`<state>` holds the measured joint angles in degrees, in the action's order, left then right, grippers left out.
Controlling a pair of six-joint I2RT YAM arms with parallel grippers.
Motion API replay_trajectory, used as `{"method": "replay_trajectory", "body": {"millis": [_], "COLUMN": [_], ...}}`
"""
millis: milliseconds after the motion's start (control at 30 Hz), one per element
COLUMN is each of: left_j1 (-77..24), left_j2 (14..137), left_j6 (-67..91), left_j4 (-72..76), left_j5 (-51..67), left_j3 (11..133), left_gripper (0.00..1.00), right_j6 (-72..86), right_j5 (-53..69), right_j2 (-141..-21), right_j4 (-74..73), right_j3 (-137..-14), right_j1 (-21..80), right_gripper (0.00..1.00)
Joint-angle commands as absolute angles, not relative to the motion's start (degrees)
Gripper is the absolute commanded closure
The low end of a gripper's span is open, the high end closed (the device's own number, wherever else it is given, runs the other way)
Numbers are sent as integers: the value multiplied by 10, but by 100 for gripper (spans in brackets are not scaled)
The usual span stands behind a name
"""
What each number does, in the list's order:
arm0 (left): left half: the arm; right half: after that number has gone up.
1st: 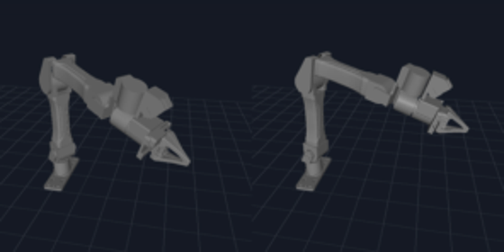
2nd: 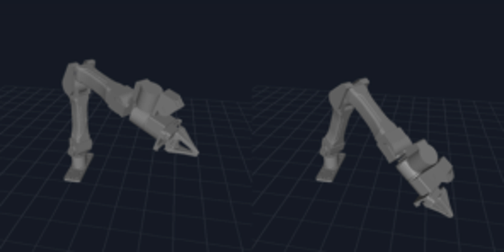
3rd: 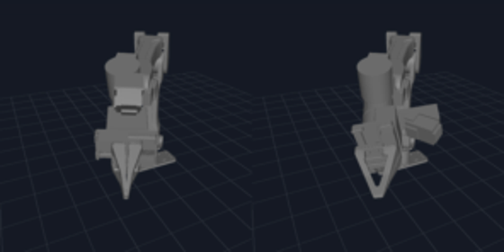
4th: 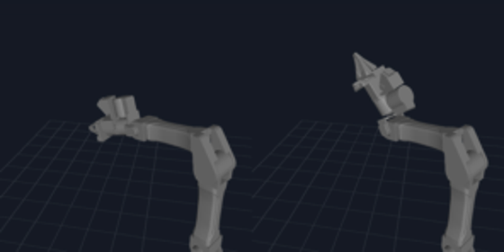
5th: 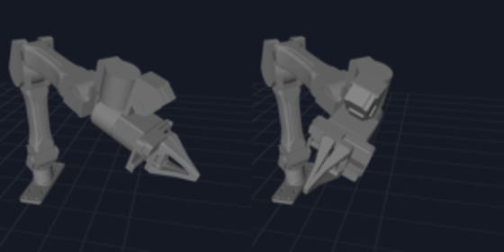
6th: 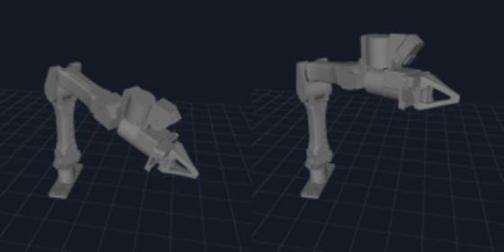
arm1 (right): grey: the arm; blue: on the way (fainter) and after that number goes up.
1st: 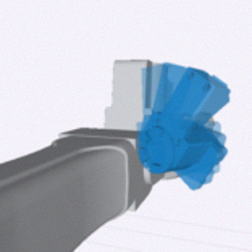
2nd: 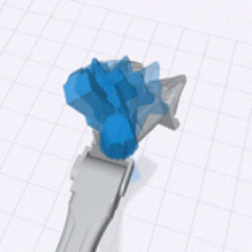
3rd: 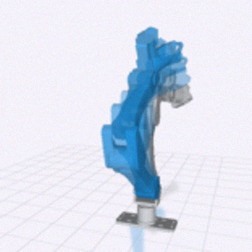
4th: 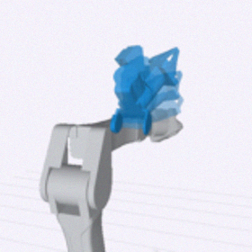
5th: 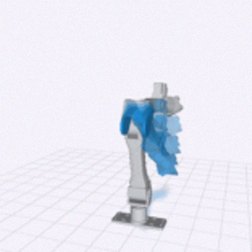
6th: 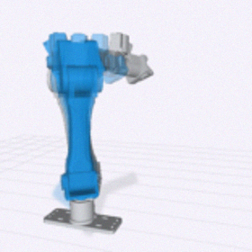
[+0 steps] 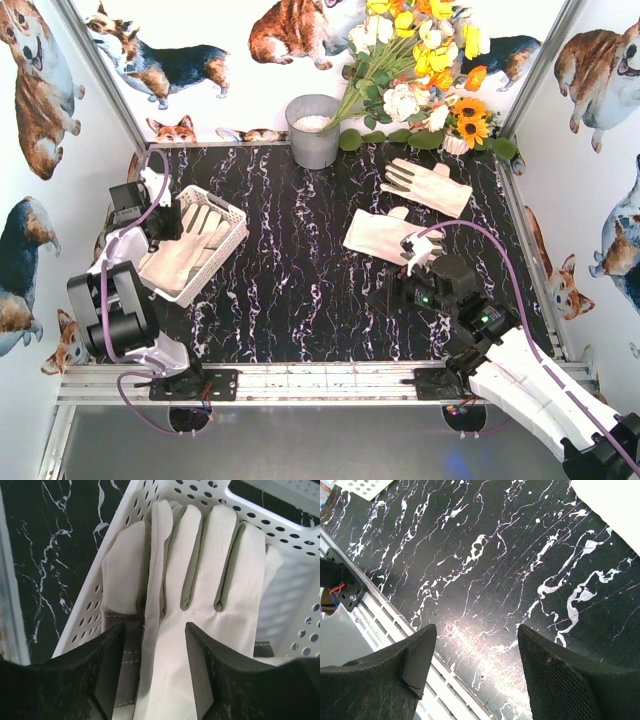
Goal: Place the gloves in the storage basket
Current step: Adjust the glove in the bin.
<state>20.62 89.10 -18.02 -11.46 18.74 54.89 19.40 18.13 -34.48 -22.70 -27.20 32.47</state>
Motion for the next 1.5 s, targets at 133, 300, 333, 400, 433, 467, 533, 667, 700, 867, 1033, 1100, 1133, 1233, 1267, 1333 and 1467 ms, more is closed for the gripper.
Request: {"method": "replay_trajectory", "body": {"millis": [133, 300, 333, 400, 433, 467, 533, 667, 700, 867, 1033, 1100, 1133, 1233, 1267, 1333, 1467], "left_j1": [212, 218, 219, 221, 221, 222, 224, 233, 235, 237, 237, 238, 238, 237, 237, 238, 237], "left_j2": [817, 836, 845, 867, 877, 884, 896, 920, 924, 925, 898, 897, 900, 913, 920, 935, 960], "left_j6": [-135, -123, -122, -120, -119, -118, -117, -117, -118, -123, -127, -127, -127, -126, -127, -127, -128], "left_j4": [-81, -99, -105, -120, -125, -128, -126, -121, -122, -115, -93, -85, -84, -77, -77, -79, -79], "left_j5": [155, 136, 139, 145, 148, 153, 158, 181, 183, 184, 157, 148, 147, 151, 153, 159, 185], "left_j3": [526, 535, 541, 554, 560, 563, 567, 576, 581, 588, 571, 568, 568, 571, 574, 583, 594], "left_gripper": [42, 41, 41, 40, 40, 40, 40, 40, 40, 40, 38, 38, 38, 38, 38, 38, 40], "right_j6": [189, 190, 190, 191, 191, 191, 189, 186, 185, 188, 192, 192, 193, 194, 194, 194, 194], "right_j5": [177, 174, 174, 174, 174, 175, 174, 173, 174, 177, 185, 188, 190, 194, 194, 195, 191], "right_j2": [-320, -313, -311, -311, -312, -312, -310, -311, -312, -320, -335, -341, -343, -349, -350, -351, -350], "right_j4": [-230, -233, -232, -231, -232, -234, -236, -240, -241, -235, -218, -212, -208, -202, -201, -200, -201], "right_j3": [-303, -303, -302, -302, -303, -304, -305, -306, -306, -305, -305, -305, -305, -305, -304, -304, -303], "right_j1": [323, 323, 323, 323, 323, 323, 323, 323, 323, 323, 323, 323, 323, 323, 323, 323, 323], "right_gripper": [32, 32, 32, 32, 32, 32, 32, 32, 32, 32, 32, 32, 32, 32, 32, 32, 32]}}
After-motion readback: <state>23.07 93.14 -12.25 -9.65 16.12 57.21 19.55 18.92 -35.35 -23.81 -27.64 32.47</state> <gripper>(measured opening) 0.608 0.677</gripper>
